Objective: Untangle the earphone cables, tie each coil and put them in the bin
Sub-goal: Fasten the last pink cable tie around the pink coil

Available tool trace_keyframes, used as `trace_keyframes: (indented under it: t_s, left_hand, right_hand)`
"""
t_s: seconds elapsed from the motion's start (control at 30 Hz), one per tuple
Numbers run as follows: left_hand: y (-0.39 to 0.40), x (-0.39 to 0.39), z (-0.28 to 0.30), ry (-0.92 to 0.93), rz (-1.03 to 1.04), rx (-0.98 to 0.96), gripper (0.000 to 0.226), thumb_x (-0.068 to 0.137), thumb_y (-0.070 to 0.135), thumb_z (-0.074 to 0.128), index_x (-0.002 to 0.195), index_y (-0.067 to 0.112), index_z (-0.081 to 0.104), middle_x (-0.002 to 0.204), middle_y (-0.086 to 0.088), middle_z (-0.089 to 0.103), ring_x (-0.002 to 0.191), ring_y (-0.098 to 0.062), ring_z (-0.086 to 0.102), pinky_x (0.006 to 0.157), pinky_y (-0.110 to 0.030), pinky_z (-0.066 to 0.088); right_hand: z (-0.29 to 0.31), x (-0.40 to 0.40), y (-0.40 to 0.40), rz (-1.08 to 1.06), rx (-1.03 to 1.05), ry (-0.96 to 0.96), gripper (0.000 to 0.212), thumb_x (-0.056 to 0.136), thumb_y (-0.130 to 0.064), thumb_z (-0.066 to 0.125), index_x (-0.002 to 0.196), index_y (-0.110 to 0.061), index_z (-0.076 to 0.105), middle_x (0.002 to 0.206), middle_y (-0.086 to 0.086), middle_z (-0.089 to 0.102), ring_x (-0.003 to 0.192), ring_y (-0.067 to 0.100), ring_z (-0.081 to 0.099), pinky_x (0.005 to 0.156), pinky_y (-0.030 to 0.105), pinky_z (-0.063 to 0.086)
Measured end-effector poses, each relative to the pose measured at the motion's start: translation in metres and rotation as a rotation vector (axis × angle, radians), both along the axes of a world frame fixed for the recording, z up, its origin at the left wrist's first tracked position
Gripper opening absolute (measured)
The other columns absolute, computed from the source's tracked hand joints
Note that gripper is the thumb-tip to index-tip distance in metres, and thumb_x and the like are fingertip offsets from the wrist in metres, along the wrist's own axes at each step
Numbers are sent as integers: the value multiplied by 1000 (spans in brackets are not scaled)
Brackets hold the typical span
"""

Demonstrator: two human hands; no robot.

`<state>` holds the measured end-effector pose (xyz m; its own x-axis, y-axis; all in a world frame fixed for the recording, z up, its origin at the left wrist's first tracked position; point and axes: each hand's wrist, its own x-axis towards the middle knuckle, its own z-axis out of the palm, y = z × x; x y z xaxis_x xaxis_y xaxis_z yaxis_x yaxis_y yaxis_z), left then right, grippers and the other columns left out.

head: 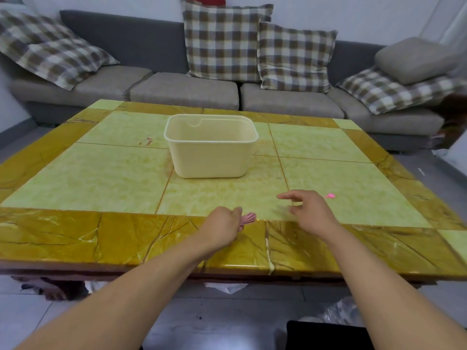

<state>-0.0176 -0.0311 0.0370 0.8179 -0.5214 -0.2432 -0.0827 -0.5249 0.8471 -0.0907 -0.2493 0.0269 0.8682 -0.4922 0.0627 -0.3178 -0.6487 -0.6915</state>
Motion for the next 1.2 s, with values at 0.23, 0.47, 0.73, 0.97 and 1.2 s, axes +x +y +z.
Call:
trace_keyframes:
  t_s: [0.23, 0.47, 0.73, 0.97, 1.2]
  left_hand:
    - [-8, 11, -7, 76, 66, -120, 57, 106, 38, 41, 56, 16, 55, 42, 7, 50, 44, -16, 44, 56, -26, 36]
    - [-3, 13, -10, 97, 133, -133, 55, 108, 37, 38, 61, 15, 58, 51, 4, 53, 46, -14, 46, 53, -25, 35]
    - [-4, 12, -16, 49, 224, -183, 53, 107, 23, 38, 59, 13, 58, 57, -2, 55, 57, -24, 48, 63, -31, 36]
    - [-1, 0, -3, 252, 324, -345, 48, 105, 20, 33, 69, 8, 61, 43, 4, 44, 39, -12, 37, 38, -20, 26]
    - [5, 1, 8, 416, 474, -535, 69, 105, 54, 26, 67, 9, 62, 50, -4, 46, 40, -15, 37, 39, -22, 23]
  right_hand:
    - [-34, 6, -69, -288, -375, 234, 22, 103, -26, 55, 118, -25, 71, 125, 8, 67, 125, 33, 45, 93, 43, 45]
    - [-14, 13, -39, -273, -284, 110, 26, 98, -45, 61, 92, -20, 67, 94, 3, 74, 101, 29, 65, 85, 38, 47]
    - [33, 20, 108, -1, 380, -246, 23, 77, -50, 85, 76, -28, 79, 47, -9, 51, 46, 10, 40, 58, 30, 41]
    - [22, 27, 129, -62, 157, -207, 12, 87, -46, 75, 84, -35, 80, 75, -20, 73, 75, 0, 67, 73, 33, 59]
    - [23, 32, 137, -94, 62, -231, 10, 90, -45, 71, 89, -40, 80, 49, -16, 50, 49, 6, 45, 49, 26, 31]
